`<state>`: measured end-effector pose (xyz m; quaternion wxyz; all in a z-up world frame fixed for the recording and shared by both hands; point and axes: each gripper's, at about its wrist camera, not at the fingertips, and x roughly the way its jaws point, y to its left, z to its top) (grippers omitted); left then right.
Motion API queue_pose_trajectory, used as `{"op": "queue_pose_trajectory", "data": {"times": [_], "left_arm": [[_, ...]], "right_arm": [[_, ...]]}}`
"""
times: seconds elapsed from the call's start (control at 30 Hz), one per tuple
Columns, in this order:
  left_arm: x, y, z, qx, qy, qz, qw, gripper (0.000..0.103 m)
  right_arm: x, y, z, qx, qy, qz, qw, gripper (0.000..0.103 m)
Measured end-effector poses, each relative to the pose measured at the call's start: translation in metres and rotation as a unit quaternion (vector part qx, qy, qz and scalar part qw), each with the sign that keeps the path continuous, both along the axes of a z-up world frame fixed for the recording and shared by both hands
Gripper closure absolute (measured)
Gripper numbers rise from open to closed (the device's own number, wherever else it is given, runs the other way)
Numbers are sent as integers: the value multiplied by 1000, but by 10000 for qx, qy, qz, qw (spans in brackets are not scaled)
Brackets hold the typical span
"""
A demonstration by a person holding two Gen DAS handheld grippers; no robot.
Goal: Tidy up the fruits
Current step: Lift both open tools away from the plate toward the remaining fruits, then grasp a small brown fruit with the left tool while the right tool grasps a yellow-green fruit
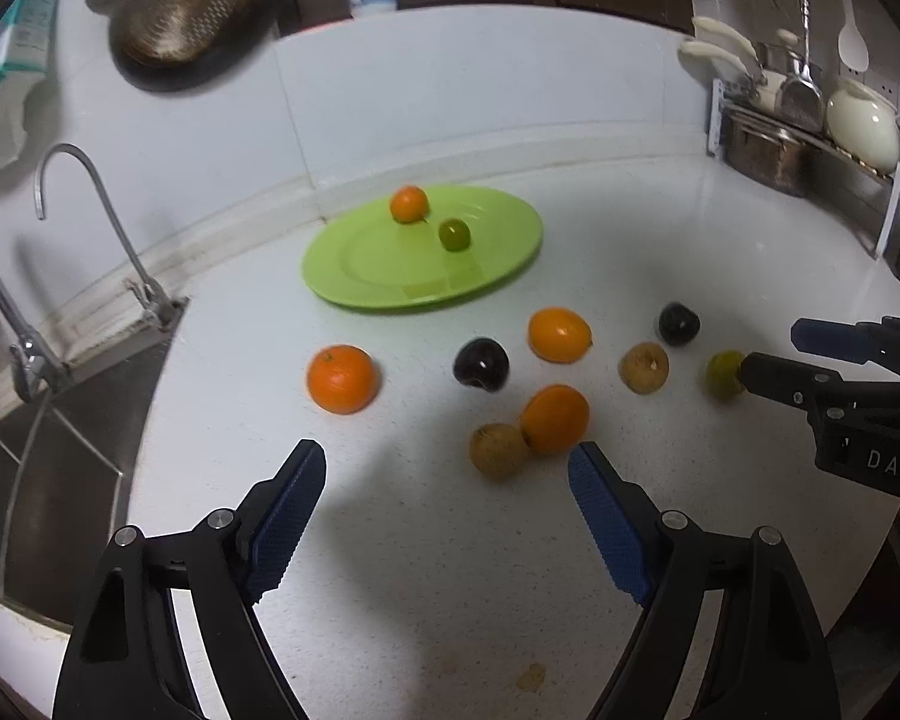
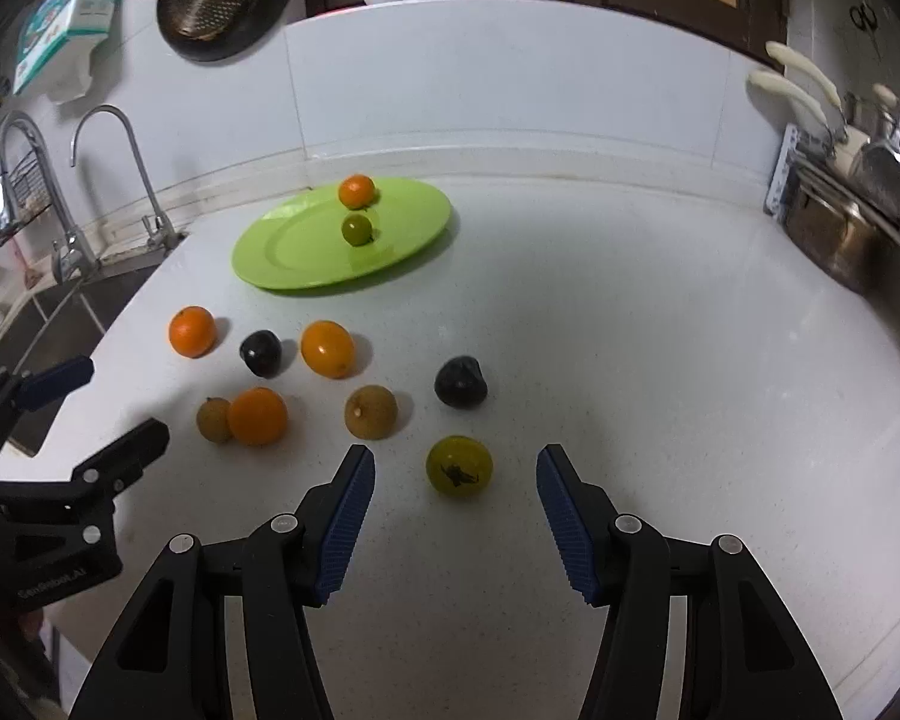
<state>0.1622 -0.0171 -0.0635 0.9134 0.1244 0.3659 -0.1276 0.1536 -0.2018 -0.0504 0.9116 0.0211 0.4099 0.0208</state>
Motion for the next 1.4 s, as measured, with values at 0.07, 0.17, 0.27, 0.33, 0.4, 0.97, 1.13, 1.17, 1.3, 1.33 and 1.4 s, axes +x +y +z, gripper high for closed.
{"op": "queue_pose_trajectory", "data": {"times": [0.07,0.17,0.27,0.33,0.4,0.97,1.13,1.17,1.3,1.33,1.4], "left_arm": [[4,-2,-5,16,108,-96,9999,25],[10,-5,-13,-3,300,-260,9992,32],[15,-7,-18,-49,422,-373,9984,39],[17,-8,-22,-45,488,-441,9978,45],[20,-9,-25,-53,539,-510,9972,51],[36,-9,-34,-270,842,-713,9935,74],[34,-9,-33,-284,806,-719,9937,74],[33,-8,-32,-288,785,-711,9940,74],[30,-7,-26,-305,695,-683,9948,74],[29,-7,-23,-317,670,-669,9950,74],[28,-5,-20,-334,638,-629,9954,74]], "right_arm": [[1,-1,-4,8,46,-41,10000,46],[5,-1,-10,30,144,-86,9999,46],[7,-1,-16,95,236,-99,9996,46],[9,-1,-19,117,260,-104,9995,46],[11,-1,-21,126,292,-124,9994,47],[25,1,-34,171,470,-121,9987,67],[27,1,-35,152,484,-127,9986,72],[27,1,-35,158,469,-114,9987,72],[25,3,-30,143,369,-28,9992,72],[24,4,-28,151,344,-2,9993,72],[23,6,-24,147,272,72,9995,72]]}}
